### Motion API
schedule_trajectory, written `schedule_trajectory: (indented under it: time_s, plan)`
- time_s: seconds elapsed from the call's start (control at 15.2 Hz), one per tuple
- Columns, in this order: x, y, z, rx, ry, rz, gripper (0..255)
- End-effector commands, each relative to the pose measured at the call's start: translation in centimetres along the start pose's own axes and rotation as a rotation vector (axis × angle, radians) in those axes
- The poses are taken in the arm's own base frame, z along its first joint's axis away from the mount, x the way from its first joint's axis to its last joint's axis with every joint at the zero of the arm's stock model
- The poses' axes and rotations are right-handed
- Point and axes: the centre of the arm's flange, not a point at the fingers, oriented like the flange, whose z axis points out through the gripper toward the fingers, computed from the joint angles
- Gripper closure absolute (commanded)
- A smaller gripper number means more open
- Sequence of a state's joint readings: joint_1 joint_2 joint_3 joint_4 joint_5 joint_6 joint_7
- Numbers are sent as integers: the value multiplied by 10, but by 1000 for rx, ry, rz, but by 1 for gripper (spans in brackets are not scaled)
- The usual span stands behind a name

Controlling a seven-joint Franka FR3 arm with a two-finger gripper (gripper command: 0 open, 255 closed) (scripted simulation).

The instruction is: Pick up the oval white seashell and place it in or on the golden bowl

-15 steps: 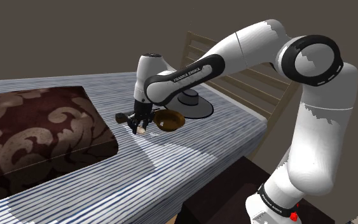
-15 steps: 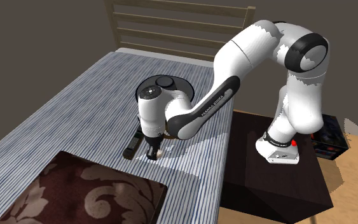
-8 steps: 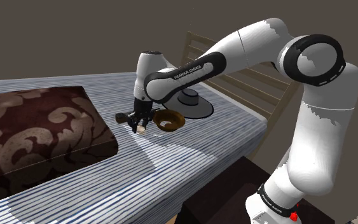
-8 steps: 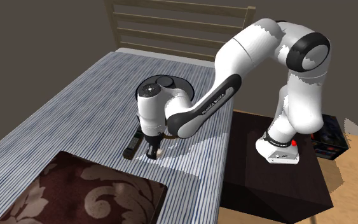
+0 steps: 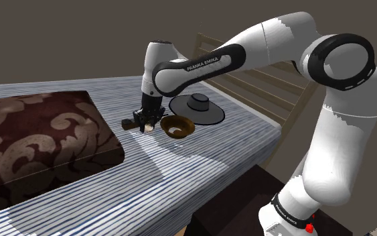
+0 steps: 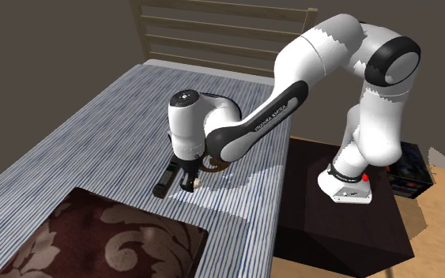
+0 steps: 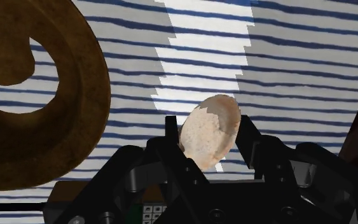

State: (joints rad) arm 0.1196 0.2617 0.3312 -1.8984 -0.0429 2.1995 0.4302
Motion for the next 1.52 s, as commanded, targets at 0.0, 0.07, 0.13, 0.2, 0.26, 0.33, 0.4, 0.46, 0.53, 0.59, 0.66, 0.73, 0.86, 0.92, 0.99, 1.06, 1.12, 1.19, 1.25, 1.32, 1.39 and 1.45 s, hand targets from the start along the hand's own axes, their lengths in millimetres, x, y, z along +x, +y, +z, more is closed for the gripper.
schedule_trajectory:
  time_s: [0.0, 0.07, 0.13, 0.2, 0.26, 0.33, 0.4, 0.46, 0.53, 0.59, 0.66, 0.73, 0.86, 0.92, 0.99, 1.06, 1.12, 1.19, 1.25, 1.32, 1.39, 1.45]
  plan:
    - [1, 0, -11, 0, 0, 0, 255]
    - [1, 0, -16, 0, 0, 0, 255]
    - [1, -1, -21, 0, 0, 0, 255]
    - [1, -1, -27, 0, 0, 0, 255]
    - [1, -2, -32, 0, 0, 0, 255]
    - [2, -2, -37, 0, 0, 0, 255]
    - [2, -2, -43, 0, 0, 0, 255]
    - [2, -3, -48, 0, 0, 0, 255]
    - [2, -3, -53, 0, 0, 0, 255]
    - [2, -3, -58, 0, 0, 0, 255]
    - [2, -4, -64, 0, 0, 0, 255]
    - [2, -4, -67, 0, 0, 0, 255]
    - [-7, 21, -70, 0, 0, 0, 255]
    - [-12, 33, -71, 0, 0, 0, 255]
    - [-16, 45, -72, 0, 0, 0, 255]
    - [-21, 57, -73, 0, 0, 0, 255]
    - [-26, 70, -75, 0, 0, 0, 255]
    - [-31, 82, -76, 0, 0, 0, 255]
    - [-35, 94, -77, 0, 0, 0, 255]
    - [-40, 106, -78, 0, 0, 0, 255]
    - [-45, 119, -79, 0, 0, 0, 255]
    - [-50, 131, -81, 0, 0, 0, 255]
